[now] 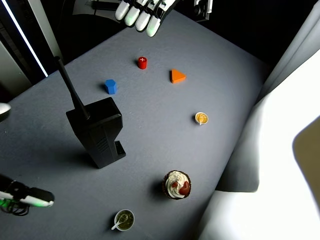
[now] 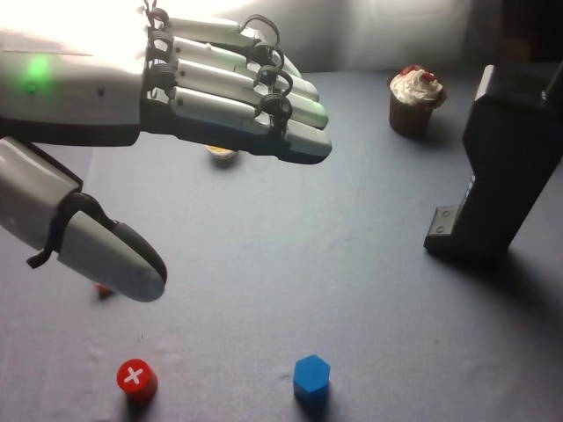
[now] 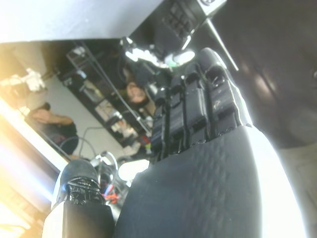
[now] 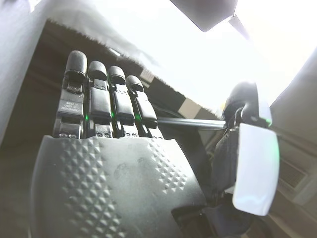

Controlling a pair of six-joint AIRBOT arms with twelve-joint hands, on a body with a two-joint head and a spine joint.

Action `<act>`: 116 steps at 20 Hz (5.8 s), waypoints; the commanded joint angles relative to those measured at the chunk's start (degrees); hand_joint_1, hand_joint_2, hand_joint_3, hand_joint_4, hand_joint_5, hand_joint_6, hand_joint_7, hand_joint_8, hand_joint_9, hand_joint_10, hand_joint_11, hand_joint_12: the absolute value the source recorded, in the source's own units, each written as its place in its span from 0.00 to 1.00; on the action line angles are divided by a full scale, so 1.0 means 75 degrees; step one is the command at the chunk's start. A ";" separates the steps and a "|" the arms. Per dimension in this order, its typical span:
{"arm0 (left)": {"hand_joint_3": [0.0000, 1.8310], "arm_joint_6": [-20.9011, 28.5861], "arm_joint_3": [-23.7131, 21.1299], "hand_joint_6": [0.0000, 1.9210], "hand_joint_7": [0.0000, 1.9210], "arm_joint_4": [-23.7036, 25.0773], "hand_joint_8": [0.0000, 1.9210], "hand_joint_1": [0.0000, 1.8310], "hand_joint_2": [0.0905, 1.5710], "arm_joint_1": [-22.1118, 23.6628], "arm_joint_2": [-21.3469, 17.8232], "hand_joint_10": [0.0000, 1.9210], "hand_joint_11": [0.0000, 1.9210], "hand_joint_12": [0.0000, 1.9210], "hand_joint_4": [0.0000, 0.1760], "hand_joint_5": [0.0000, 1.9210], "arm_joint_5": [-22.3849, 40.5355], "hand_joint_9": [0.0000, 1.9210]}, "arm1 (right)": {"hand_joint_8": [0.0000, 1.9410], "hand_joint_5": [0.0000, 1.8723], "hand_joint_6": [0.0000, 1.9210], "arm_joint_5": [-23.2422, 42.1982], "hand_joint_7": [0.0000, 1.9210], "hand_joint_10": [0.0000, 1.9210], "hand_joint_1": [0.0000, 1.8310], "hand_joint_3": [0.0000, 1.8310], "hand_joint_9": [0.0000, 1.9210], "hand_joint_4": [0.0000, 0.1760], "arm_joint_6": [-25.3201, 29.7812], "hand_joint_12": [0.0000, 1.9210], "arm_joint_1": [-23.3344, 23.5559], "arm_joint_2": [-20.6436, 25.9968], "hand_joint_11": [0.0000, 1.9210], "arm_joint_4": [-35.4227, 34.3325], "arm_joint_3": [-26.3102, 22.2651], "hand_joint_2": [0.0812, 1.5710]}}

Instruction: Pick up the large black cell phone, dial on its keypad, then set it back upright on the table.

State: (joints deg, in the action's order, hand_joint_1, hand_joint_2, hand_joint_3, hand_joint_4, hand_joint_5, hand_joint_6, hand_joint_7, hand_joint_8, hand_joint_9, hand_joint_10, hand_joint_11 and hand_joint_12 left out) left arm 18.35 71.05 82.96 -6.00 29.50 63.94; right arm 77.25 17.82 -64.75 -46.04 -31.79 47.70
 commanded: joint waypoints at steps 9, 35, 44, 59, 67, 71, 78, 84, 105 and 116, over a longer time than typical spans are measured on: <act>0.00 0.0078 0.0006 0.00 0.08 -0.0714 0.00 0.00 0.66 0.0153 -0.0037 0.00 0.00 0.26 0.00 0.08 0.0309 0.07 | 0.00 0.00 0.00 0.0222 0.00 0.00 0.36 0.00 0.00 0.00 -0.0130 0.00 0.0980 -0.0094 0.00 0.0411 0.0289 0.57; 0.00 0.0227 0.0058 0.00 0.06 -0.0631 0.00 0.00 0.65 0.0155 -0.0027 0.00 0.00 0.18 0.00 0.06 0.0408 0.06 | 0.00 0.00 0.00 -0.0442 0.00 0.00 0.46 0.00 0.00 0.00 -0.0434 0.00 0.2074 -0.0666 0.01 0.0871 0.0880 0.57; 0.00 0.0298 0.0063 0.00 0.08 -0.0652 0.00 0.00 0.65 0.0163 -0.0018 0.00 0.00 0.24 0.00 0.08 0.0396 0.08 | 0.00 0.00 0.00 -0.0586 0.00 0.00 0.43 0.00 0.00 0.00 -0.0464 0.01 0.2353 -0.0882 0.01 0.0871 0.1136 0.58; 0.00 0.0313 0.0116 0.00 0.07 -0.0652 0.00 0.00 0.66 0.0177 0.0018 0.00 0.00 0.21 0.00 0.08 0.0406 0.07 | 0.00 0.00 0.00 -0.0831 0.00 0.00 0.47 0.00 0.00 0.00 -0.0573 0.03 0.2734 -0.1218 0.04 0.0921 0.1412 0.61; 0.00 0.0319 0.0122 0.00 0.08 -0.0644 0.00 0.00 0.66 0.0177 0.0021 0.00 0.00 0.26 0.00 0.08 0.0406 0.08 | 0.00 0.20 0.00 -0.1013 0.21 0.01 0.60 0.00 0.26 0.00 -0.0573 0.51 0.3022 -0.1222 0.08 0.1080 0.1495 0.65; 0.00 0.0320 0.0122 0.00 0.07 -0.0644 0.00 0.00 0.66 0.0177 0.0023 0.00 0.00 0.26 0.00 0.08 0.0406 0.07 | 0.53 0.43 0.39 -0.1055 0.44 0.58 0.82 0.01 0.48 0.00 -0.0573 0.85 0.3112 -0.1256 0.41 0.1141 0.1533 0.70; 0.00 0.0348 0.0112 0.00 0.07 -0.0600 0.00 0.00 0.66 0.0255 0.0033 0.00 0.00 0.23 0.00 0.08 0.0438 0.07 | 0.55 0.49 0.47 -0.1048 0.48 0.67 0.75 0.00 0.48 0.00 -0.0573 0.67 0.3121 -0.1252 0.46 0.1151 0.1563 0.70; 0.00 0.0329 0.0123 0.00 0.07 -0.0380 0.00 0.00 0.66 0.0379 0.0034 0.00 0.00 0.21 0.00 0.07 0.0777 0.07 | 0.52 0.51 0.39 -0.0994 0.48 0.58 0.81 0.00 0.49 0.00 -0.0573 0.83 0.3310 -0.0960 0.45 0.1551 0.1707 0.69; 0.00 -0.0037 -0.0229 0.00 0.28 -0.0319 0.00 0.46 0.82 0.0148 0.0610 0.13 0.06 0.71 0.15 0.10 -0.1511 0.36 | 0.63 0.45 0.48 -0.0353 0.45 0.72 0.75 0.00 0.46 0.00 -0.0009 0.64 0.4199 -0.0287 0.51 0.2210 0.1174 0.72; 0.00 -0.0608 -0.0933 0.00 0.43 -0.0139 0.68 0.74 0.73 0.0150 0.0731 1.00 0.37 1.00 0.16 0.03 -0.3336 0.43 | 0.61 0.48 0.44 -0.0356 0.46 0.71 0.75 0.00 0.47 0.00 0.0086 0.62 0.4269 -0.0241 0.53 0.2479 0.1171 0.72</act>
State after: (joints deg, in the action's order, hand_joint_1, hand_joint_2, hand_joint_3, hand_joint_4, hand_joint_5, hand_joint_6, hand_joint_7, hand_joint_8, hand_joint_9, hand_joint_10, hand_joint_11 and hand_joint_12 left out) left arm 13.93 64.14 85.43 -6.02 35.29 38.72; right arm 66.24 17.04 -33.69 -48.77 -12.82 56.40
